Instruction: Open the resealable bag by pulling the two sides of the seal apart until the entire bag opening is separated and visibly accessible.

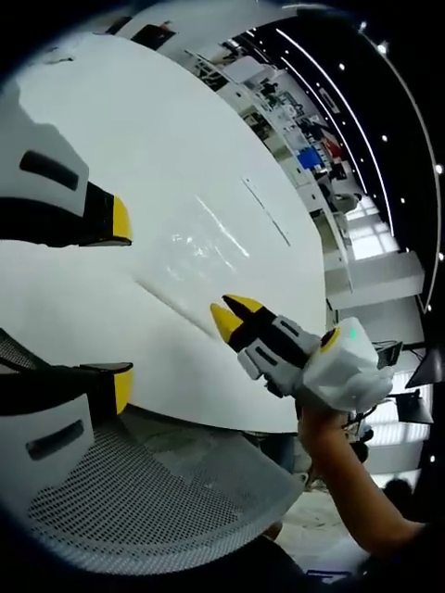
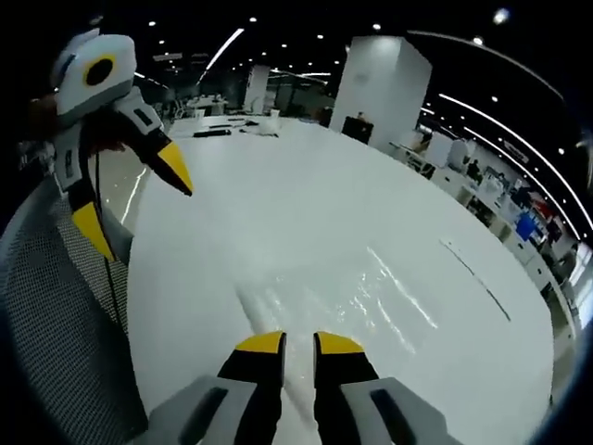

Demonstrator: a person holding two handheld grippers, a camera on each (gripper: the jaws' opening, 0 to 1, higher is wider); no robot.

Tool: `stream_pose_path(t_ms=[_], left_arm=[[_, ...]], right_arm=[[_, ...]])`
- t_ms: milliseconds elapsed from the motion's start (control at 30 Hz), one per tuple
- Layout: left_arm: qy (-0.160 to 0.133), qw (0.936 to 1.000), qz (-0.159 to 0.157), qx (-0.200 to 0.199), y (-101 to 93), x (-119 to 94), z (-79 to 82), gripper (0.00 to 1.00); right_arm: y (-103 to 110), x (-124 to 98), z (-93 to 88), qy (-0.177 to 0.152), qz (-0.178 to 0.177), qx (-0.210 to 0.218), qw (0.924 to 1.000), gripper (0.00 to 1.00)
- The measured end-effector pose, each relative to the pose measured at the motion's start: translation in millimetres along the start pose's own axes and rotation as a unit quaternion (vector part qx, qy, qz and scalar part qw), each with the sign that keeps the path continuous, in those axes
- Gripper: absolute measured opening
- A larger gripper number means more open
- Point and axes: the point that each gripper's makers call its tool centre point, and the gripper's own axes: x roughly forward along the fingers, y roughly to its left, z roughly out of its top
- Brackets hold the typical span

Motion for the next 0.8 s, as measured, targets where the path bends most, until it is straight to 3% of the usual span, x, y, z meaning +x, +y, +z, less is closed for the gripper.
stream_pose_path(t_ms=[167,267,333,433,533,600,667,800], left_arm=[[-0.040,0.9991,-0.003,-0.009,-6.2,-8.0,13.5,0.54],[-0.110,0.9916,0.011,-0.067,-3.5,-19.9,37.7,0.57],[-0.132,0.9870,0.023,-0.089,1.5,-26.8,44.6,0.61],[-0.128,0.9860,0.041,-0.099,8.1,-31.9,43.1,0.71],[-0.169,0.9770,0.061,-0.116,15.9,-39.5,52.3,0.82],[-0.161,0.9777,0.063,-0.119,16.6,-42.0,49.4,0.87],[-0.156,0.9785,0.066,-0.117,16.2,-42.8,47.9,0.88],[-0.156,0.9787,0.061,-0.119,11.4,-44.4,47.0,0.88]], right_arm=[[-0.6,-19.4,3.2,-0.019,-0.016,0.038,0.9990,0.15],[-3.8,-34.1,3.7,-0.030,-0.032,0.071,0.9965,0.24],[-5.4,-42.0,5.0,-0.038,-0.041,0.082,0.9950,0.28],[-8.9,-60.1,6.3,-0.051,-0.069,0.117,0.9895,0.33],[-9.8,-82.3,15.0,-0.085,-0.101,0.156,0.9789,0.36],[-6.3,-95.4,15.6,-0.096,-0.112,0.180,0.9725,0.38],[-3.3,-102.7,13.0,-0.092,-0.116,0.183,0.9719,0.45],[4.8,-118.5,10.7,-0.100,-0.118,0.226,0.9616,0.61]])
